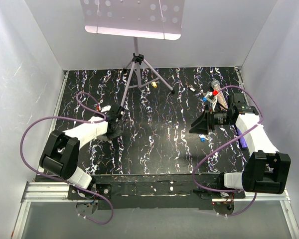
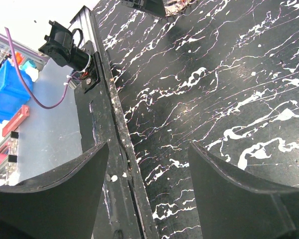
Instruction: Put the keys on the keyring
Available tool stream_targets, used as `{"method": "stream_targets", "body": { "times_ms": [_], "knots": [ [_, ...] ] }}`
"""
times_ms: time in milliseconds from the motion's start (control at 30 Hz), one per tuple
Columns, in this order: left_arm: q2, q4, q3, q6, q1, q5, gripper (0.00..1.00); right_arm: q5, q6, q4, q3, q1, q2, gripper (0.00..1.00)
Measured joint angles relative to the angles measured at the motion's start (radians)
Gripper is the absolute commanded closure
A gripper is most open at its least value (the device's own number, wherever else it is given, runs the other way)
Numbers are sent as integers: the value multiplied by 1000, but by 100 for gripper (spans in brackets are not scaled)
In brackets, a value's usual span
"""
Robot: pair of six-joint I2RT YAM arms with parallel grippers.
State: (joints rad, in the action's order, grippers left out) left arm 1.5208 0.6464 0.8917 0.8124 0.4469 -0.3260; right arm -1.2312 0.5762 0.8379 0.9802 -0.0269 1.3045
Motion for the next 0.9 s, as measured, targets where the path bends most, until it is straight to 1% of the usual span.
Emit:
{"method": "stream_targets", "body": {
  "times_ms": [333, 500, 700, 800, 900],
  "knots": [
    [31, -4, 0, 0, 0, -11, 83, 0, 5, 4, 3, 0, 0, 27],
    [55, -5, 0, 5, 0, -21, 100, -1, 6, 8, 6, 0, 2, 27],
    [50, -5, 0, -17, 0, -26, 100, -2, 11, 23, 7, 0, 8, 27],
    [-11, -3, -5, -68, 0, -10, 100, -3, 18, 27, 7, 0, 8, 28],
    [-156, -3, -31, -173, -2, 65, 100, -3, 32, 35, 9, 0, 8, 28]
  ]
}}
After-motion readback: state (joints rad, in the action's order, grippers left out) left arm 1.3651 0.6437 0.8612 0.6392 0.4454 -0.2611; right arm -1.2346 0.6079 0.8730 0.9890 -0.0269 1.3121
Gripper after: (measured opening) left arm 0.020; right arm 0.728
